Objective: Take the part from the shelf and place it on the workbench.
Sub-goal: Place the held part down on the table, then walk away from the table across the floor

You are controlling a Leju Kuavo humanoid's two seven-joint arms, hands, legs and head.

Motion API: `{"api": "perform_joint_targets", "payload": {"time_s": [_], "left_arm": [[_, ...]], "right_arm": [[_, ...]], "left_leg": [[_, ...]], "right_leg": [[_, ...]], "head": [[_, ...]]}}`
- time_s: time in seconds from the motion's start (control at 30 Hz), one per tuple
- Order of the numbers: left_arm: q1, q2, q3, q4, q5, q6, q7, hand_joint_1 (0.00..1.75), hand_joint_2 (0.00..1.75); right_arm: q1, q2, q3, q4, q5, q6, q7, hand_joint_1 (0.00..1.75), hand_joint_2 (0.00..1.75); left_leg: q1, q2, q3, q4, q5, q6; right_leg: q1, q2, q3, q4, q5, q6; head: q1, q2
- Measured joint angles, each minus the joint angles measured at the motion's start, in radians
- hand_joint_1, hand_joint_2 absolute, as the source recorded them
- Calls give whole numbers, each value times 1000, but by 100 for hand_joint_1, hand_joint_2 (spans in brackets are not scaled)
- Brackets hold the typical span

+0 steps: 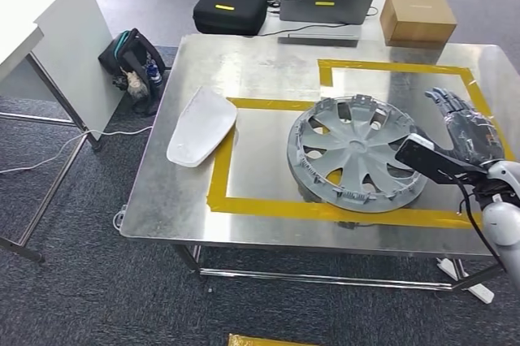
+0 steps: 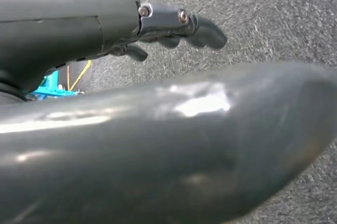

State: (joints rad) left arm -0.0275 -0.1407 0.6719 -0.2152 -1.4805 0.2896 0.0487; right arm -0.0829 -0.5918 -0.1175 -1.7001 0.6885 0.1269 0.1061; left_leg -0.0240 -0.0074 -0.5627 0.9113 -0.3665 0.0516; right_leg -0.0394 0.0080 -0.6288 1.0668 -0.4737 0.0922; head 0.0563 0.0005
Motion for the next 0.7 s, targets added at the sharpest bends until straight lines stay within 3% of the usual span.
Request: {"api": "perform_joint_targets", "payload": {"time_s": [0.07,0.1,0.13,0.23,0.27,0.3,0.4,0.47,0.57,0.6,0.63,0.67,0.7], "left_arm": [[-1,0,5,0,0,0,0,0,0],[0,-1,8,0,0,0,0,0,0],[0,-1,9,0,0,0,0,0,0],[-1,-3,11,0,0,0,-1,0,0],[-2,-2,12,0,0,0,-1,0,0],[-2,0,12,0,0,0,-1,0,0],[2,1,13,0,0,0,-1,0,0],[4,0,14,0,0,0,-1,0,0],[2,-2,17,0,0,0,-1,0,0],[2,-2,18,0,0,0,-1,0,0],[1,-2,19,0,-1,1,-1,0,0],[1,-3,19,0,-1,1,-1,0,0],[0,-3,20,0,-1,1,-1,0,0]], "right_arm": [[11,2,-5,-3,0,1,0,0,0],[16,4,-7,-3,0,1,0,0,0],[19,6,-8,-3,0,1,0,0,0],[23,8,-13,-8,0,1,-2,0,0],[24,10,-15,-11,0,1,-2,0,0],[28,11,-18,-14,1,1,-3,0,0],[41,15,-22,-20,3,2,-8,0,0],[47,16,-23,-24,3,4,-10,0,0],[53,17,-31,-31,3,4,-12,0,0],[55,17,-33,-32,3,4,-12,0,0],[59,18,-35,-33,3,4,-13,0,0],[63,19,-37,-33,2,4,-14,0,0],[66,19,-39,-34,2,4,-15,0,0]], "left_leg": [[0,0,-5,1,3,-1],[0,0,-9,4,4,-3],[0,0,-14,9,6,-5],[5,-1,-36,36,5,-20],[5,-2,-45,50,4,-27],[5,-4,-54,60,4,-33],[3,-6,-75,75,11,-43],[7,-5,-100,120,-33,-53],[11,-3,-160,302,-174,-61],[11,-3,-166,349,-203,-59],[10,-3,-156,365,-214,-55],[8,-4,-125,344,-207,-51],[6,-4,-74,286,-187,-46]], "right_leg": [[2,0,-50,135,-71,0],[2,0,-61,174,-86,2],[1,-1,-54,174,-82,4],[-6,-1,51,10,-23,19],[-7,2,76,-31,-12,16],[-7,4,85,-49,-9,10],[-5,5,63,-33,3,-17],[-4,2,43,-27,15,-32],[-1,-1,10,-29,40,-44],[0,-1,-2,-30,49,-45],[1,-2,-12,-30,58,-45],[2,-2,-21,-31,66,-44],[1,-2,-28,-32,74,-42]], "head": [[4,0],[5,0],[5,0],[6,0],[6,0],[4,0],[-4,0],[-5,0],[-8,0],[-8,0],[-8,0],[-8,0],[-8,0]]}}
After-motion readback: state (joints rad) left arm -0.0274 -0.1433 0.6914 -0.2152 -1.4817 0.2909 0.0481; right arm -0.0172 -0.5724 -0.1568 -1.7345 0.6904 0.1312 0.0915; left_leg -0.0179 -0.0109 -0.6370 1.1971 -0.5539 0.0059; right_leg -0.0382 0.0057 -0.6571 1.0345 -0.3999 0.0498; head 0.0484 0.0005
